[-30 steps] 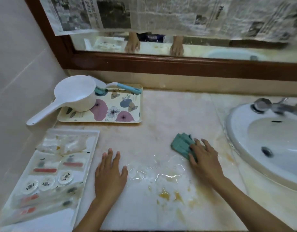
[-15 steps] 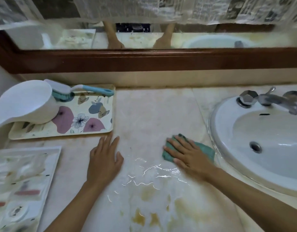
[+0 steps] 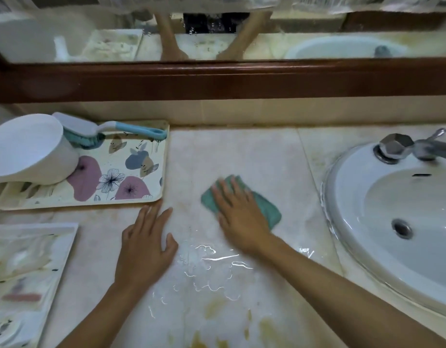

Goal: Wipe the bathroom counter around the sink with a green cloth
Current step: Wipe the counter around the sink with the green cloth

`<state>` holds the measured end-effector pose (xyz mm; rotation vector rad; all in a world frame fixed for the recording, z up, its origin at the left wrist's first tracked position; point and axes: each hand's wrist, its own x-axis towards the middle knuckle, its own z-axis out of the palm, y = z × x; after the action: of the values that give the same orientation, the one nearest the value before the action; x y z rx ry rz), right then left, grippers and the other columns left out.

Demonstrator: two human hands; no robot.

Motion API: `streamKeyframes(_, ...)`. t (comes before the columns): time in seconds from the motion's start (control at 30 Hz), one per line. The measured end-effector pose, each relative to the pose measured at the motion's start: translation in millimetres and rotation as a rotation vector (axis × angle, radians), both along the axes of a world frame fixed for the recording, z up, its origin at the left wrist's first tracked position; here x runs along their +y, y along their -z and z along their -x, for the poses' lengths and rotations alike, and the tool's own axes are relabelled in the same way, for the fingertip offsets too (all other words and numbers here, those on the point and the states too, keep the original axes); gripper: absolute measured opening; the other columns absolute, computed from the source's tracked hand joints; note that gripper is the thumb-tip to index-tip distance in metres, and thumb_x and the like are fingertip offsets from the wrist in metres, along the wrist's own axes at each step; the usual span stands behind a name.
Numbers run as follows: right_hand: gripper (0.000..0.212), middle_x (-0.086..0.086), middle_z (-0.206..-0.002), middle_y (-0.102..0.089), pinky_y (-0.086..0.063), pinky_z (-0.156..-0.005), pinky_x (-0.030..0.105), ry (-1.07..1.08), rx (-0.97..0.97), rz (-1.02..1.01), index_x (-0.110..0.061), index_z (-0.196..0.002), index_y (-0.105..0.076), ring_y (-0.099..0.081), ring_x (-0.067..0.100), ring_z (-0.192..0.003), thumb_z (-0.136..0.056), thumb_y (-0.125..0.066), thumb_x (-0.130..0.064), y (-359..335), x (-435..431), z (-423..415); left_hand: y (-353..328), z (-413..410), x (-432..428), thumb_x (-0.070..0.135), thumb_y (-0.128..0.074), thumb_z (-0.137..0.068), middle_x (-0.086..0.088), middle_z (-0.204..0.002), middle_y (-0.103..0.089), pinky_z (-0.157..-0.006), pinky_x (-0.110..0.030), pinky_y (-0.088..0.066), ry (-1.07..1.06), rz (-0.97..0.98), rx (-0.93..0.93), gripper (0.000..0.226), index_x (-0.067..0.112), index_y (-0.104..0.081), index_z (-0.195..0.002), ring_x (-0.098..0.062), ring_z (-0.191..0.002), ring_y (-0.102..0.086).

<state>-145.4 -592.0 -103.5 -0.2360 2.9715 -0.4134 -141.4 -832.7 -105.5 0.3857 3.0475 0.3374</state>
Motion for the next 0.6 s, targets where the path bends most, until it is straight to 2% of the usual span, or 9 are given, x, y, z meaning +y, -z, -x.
streamKeyframes(0.07,0.057,0.000,-0.162,-0.009,-0.012,-0.115,0.048,-0.171,0.028,-0.016,-0.028,-0.152,-0.022,-0.003,0.025,-0.149,-0.097,-0.027,-0.044,4.9,22.4,-43.6,-1.0,-0.4,0.3,0.043,-0.031,-0.081,0.008,-0.156,-0.029,-0.106,-0.040,-0.026,-0.009,-0.011,-0.006,0.062,0.031,-0.043,-0.141,-0.016,-0.145,-0.022)
streamKeyframes(0.1,0.057,-0.004,-0.161,-0.010,-0.017,-0.112,0.050,-0.170,0.043,-0.061,-0.034,-0.152,-0.021,-0.006,0.023,-0.148,-0.097,-0.025,-0.049,6.7,42.8,-54.3,-1.5,-0.3,0.7,0.043,-0.032,-0.081,0.008,-0.156,-0.029,-0.106,-0.039,-0.026,-0.008,-0.012,-0.007,0.061,0.031,-0.042,-0.141,-0.015,-0.145,-0.022)
streamKeyframes(0.17,0.057,-0.011,-0.161,-0.004,-0.022,-0.109,0.056,-0.032,0.053,-0.172,-0.043,-0.150,-0.009,-0.006,0.017,-0.148,-0.096,-0.017,-0.056,5.9,88.2,-51.3,-2.2,-0.3,1.7,0.042,-0.033,-0.081,0.009,-0.156,-0.028,-0.105,-0.038,-0.027,-0.007,-0.008,-0.001,0.061,0.031,-0.042,-0.140,-0.015,-0.145,-0.023)
streamKeyframes(0.23,0.058,-0.014,-0.161,0.004,-0.018,-0.112,0.055,0.185,-0.002,-0.211,-0.045,-0.149,0.001,0.001,0.015,-0.148,-0.093,-0.007,-0.058,1.6,119.8,-17.3,-2.3,0.7,1.9,0.041,-0.034,-0.080,0.010,-0.156,-0.028,-0.105,-0.037,-0.026,-0.014,-0.008,-0.001,0.060,0.031,-0.041,-0.139,-0.014,-0.145,-0.022)
streamKeyframes(0.33,0.056,-0.007,-0.162,0.004,-0.010,-0.115,0.054,0.462,-0.017,-0.141,-0.037,-0.153,-0.007,0.004,0.021,-0.148,-0.098,-0.011,-0.050,-4.4,125.2,51.3,-1.7,0.4,1.9,0.041,-0.035,-0.081,0.010,-0.156,-0.027,-0.105,-0.035,-0.025,-0.011,-0.002,0.011,0.060,0.031,-0.041,-0.140,-0.014,-0.145,-0.022)
streamKeyframes(0.4,0.055,-0.002,-0.162,0.006,-0.006,-0.116,0.055,0.531,-0.043,-0.086,-0.030,-0.153,-0.006,0.007,0.026,-0.148,-0.101,-0.014,-0.044,-5.5,103.2,87.9,-0.2,0.9,1.1,0.041,-0.035,-0.081,0.010,-0.156,-0.026,-0.105,-0.035,-0.024,-0.012,0.008,0.015,0.060,0.032,-0.040,-0.141,-0.014,-0.146,-0.021)
streamKeyframes(0.5,0.057,0.001,-0.162,0.009,-0.005,-0.117,0.054,0.446,-0.043,-0.067,-0.026,-0.154,-0.002,0.010,0.028,-0.147,-0.101,-0.017,-0.039,-2.6,45.2,99.2,3.2,2.0,-0.1,0.040,-0.036,-0.082,0.008,-0.156,-0.027,-0.105,-0.033,-0.022,-0.006,0.014,0.021,0.060,0.031,-0.040,-0.141,-0.016,-0.145,-0.022)
streamKeyframes(0.6,0.058,0.000,-0.162,0.007,-0.009,-0.117,0.053,0.257,0.011,-0.043,-0.027,-0.154,-0.005,0.009,0.027,-0.148,-0.099,-0.021,-0.037,2.9,-18.4,45.6,3.9,1.0,-2.4,0.039,-0.034,-0.083,0.005,-0.155,-0.031,-0.103,-0.033,-0.021,0.000,0.009,0.028,0.059,0.027,-0.043,-0.140,-0.017,-0.144,-0.025)
